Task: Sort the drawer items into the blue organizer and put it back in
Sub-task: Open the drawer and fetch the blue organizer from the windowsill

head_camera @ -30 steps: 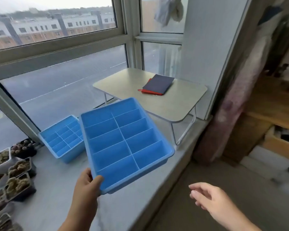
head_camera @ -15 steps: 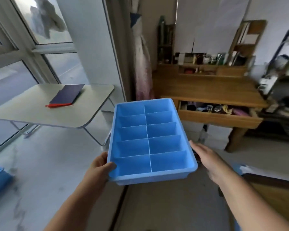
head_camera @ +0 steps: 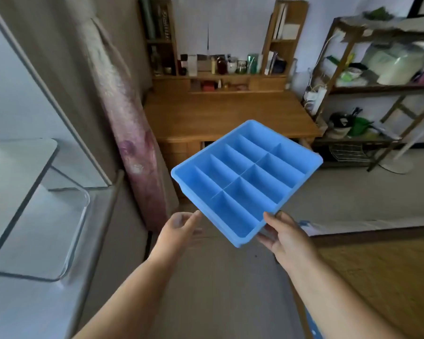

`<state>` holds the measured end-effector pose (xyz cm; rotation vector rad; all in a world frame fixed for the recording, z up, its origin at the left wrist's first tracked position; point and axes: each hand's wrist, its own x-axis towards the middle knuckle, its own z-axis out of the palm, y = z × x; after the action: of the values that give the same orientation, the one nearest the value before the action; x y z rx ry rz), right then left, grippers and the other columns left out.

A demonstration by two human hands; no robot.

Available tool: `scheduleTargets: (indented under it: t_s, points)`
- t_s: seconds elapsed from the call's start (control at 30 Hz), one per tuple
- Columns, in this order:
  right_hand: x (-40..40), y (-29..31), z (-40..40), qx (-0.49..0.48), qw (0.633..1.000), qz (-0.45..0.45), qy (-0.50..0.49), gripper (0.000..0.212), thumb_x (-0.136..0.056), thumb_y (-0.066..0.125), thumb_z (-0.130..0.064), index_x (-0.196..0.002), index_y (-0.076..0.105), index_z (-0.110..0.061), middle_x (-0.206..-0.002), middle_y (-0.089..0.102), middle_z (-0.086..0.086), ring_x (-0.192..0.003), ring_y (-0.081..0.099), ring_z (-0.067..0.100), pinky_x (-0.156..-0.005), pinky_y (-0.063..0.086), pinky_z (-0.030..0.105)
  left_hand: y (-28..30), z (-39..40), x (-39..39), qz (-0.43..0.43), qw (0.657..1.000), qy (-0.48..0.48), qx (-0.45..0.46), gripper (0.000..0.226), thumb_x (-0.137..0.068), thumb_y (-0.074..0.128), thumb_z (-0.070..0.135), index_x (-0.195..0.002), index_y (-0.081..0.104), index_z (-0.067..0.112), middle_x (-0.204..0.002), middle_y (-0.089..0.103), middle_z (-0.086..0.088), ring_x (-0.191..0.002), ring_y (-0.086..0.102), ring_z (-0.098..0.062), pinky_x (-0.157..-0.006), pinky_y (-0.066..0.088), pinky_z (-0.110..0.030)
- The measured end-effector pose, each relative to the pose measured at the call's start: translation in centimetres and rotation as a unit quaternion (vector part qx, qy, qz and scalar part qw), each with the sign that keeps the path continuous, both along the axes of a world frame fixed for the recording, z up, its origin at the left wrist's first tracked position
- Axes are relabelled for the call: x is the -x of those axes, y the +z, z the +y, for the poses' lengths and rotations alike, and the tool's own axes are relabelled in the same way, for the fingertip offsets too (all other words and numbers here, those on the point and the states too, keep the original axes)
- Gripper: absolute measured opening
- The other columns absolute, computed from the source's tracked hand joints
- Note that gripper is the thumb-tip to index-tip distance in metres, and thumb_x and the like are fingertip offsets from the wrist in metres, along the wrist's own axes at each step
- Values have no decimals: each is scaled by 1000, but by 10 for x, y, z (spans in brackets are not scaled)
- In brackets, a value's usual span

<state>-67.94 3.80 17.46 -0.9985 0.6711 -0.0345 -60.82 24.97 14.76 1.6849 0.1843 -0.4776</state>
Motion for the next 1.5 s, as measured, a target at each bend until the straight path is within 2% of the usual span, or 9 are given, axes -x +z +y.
scheduleTargets:
  t_s: [0.07,0.17,0.37,0.53,0.6,0.7,0.93,1.23,1.5]
  points:
    - [-16,-4,-11,10,999,-9,-34,8,-95,52,-8,-100,58,-11,-110,68,4,-103,64,16,-84,54,41,1,-38,-8,7,998,-62,14,29,-87,60,44,-94,64,17,-94,71,-3,-86,70,-11,-65,57,-27]
    - [-43,-10,-33,34,998,-25,-55,6,-94,53,-8,-96,58,-11,-101,70,1,-90,69,10,-79,55,36,5,-86,-34,-32,993,-106,-36,22,-86,65,34,-93,63,14,-93,72,-6,-84,70,-19,-75,59,-39]
    - [-108,-19,-109,89,996,15,-5,7,-90,60,-15,-86,59,-10,-93,67,-2,-94,63,11,-94,50,39,8,-142,-113,-35,996,-46,-72,21,-81,62,16,-93,60,-1,-89,69,-20,-73,66,-27,-70,55,-39]
    - [-172,-10,-220,105,988,7,-113,38,-93,56,-24,-127,40,-22,-114,57,0,-99,62,24,-87,49,40,13,-151,-183,1,998,-48,-49,40,-71,63,21,-96,58,-9,-97,67,-28,-90,66,-43,-82,55,-52]
    - [-199,-10,-256,106,987,35,-115,40,-95,54,-20,-133,38,-20,-112,56,6,-92,61,29,-82,50,39,12,-149,-211,6,994,-73,-79,31,-76,63,19,-95,60,-6,-93,69,-24,-83,69,-36,-65,56,-38]
    - [-238,-19,-279,119,987,94,-56,14,-96,52,-14,-110,55,-13,-91,61,8,-73,58,25,-64,55,32,4,-151,-255,7,994,-61,-94,11,-87,60,6,-94,62,-3,-87,72,-20,-73,71,-28,-48,52,-26]
    - [-348,-35,-312,151,979,117,-76,13,-95,51,-9,-106,58,-13,-84,63,11,-70,58,23,-62,53,29,-11,-198,-389,-28,998,-39,-33,16,-90,59,6,-97,70,16,-87,75,-1,-84,71,-20,-73,58,-34]
    - [-433,-42,-388,151,972,143,-106,14,-97,50,-14,-108,58,-10,-100,63,15,-91,65,27,-71,53,32,-33,-285,-508,-2,994,-110,27,35,-94,48,1,-107,64,30,-99,73,13,-88,69,-4,-60,53,-16]
    - [-501,-84,-483,133,976,155,-72,18,-98,47,-11,-113,58,-11,-100,63,14,-87,62,24,-70,54,33,-81,-377,-565,30,997,-55,-38,38,-92,48,-3,-114,59,26,-106,67,4,-92,66,-15,-68,58,-35]
